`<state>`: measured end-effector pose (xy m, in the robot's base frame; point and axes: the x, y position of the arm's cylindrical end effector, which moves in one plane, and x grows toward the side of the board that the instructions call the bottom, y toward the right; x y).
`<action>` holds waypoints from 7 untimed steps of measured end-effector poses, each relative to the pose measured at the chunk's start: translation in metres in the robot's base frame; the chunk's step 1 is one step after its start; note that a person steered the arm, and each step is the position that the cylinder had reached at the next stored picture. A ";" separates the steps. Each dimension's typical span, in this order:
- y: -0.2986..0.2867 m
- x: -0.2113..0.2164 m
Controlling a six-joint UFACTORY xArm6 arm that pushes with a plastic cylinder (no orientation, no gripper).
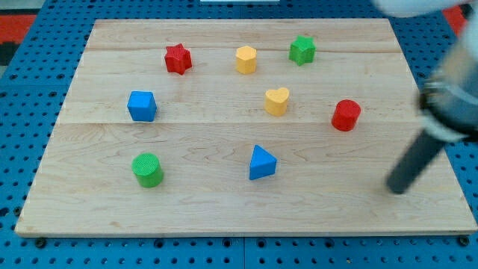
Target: Place the blue triangle towards the bottom of the red star
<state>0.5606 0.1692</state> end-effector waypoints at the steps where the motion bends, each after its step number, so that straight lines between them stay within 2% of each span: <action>1: -0.094 -0.042; 2: -0.146 -0.063; 3: -0.096 -0.066; 4: -0.081 -0.027; 5: -0.146 -0.020; 7: -0.276 -0.125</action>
<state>0.4352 -0.1068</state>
